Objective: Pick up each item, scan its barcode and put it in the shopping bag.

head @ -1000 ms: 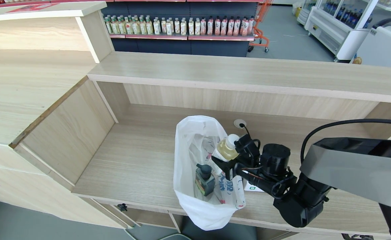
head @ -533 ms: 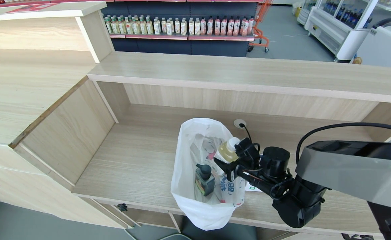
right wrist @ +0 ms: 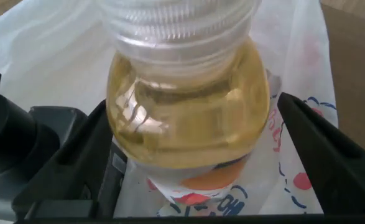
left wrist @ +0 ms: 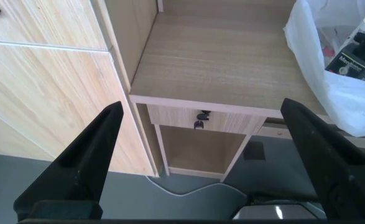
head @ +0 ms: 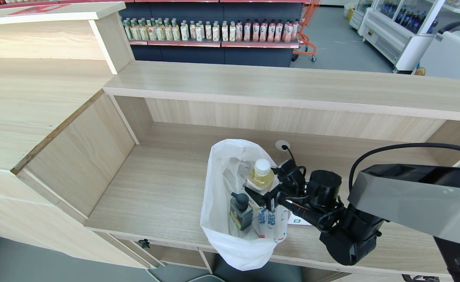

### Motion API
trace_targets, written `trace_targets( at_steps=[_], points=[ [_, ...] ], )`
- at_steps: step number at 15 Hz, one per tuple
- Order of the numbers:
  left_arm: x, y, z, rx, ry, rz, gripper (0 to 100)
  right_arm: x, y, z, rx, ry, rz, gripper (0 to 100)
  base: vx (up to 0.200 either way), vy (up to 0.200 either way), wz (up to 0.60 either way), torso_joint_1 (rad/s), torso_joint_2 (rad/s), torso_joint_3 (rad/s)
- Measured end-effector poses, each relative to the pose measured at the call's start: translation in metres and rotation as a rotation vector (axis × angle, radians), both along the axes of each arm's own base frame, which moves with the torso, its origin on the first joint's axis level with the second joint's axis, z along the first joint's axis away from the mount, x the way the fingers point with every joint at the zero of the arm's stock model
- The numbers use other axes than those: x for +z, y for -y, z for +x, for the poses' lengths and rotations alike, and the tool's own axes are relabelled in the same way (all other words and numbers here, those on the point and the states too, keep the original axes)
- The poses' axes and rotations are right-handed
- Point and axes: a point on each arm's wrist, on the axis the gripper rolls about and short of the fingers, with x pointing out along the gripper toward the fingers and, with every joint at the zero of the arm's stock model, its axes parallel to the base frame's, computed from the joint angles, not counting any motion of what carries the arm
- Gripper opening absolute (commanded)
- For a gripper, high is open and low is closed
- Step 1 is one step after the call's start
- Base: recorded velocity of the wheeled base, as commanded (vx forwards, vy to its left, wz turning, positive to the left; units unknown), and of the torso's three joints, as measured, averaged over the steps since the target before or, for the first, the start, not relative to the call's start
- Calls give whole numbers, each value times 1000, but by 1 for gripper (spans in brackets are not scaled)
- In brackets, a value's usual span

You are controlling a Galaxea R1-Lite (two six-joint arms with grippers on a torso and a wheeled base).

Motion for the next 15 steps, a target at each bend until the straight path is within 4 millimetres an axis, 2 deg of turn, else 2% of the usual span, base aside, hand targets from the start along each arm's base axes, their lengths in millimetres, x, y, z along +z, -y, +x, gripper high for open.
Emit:
trace_targets(
  at_steps=[3, 8, 11, 12, 15],
  points=[
    [0, 0, 0, 0, 0, 0, 100, 21, -1, 1, -1, 51, 26, 100, 0, 0, 0, 0, 0, 0],
    [0, 0, 0, 0, 0, 0, 100, 84, 8, -16, -20, 73, 35, 100, 0, 0, 0, 0, 0, 0],
    [0, 0, 0, 0, 0, 1, 100, 121, 32, -37, -179, 65, 30, 100, 0, 0, 0, 0, 0, 0],
    [0, 0, 0, 0, 0, 1, 100, 125, 45, -46, -243, 57, 11, 100, 0, 0, 0, 0, 0, 0],
    [0, 0, 0, 0, 0, 2, 100, 115, 89, -83, -451, -2, -78, 100, 0, 0, 0, 0, 0, 0]
  ],
)
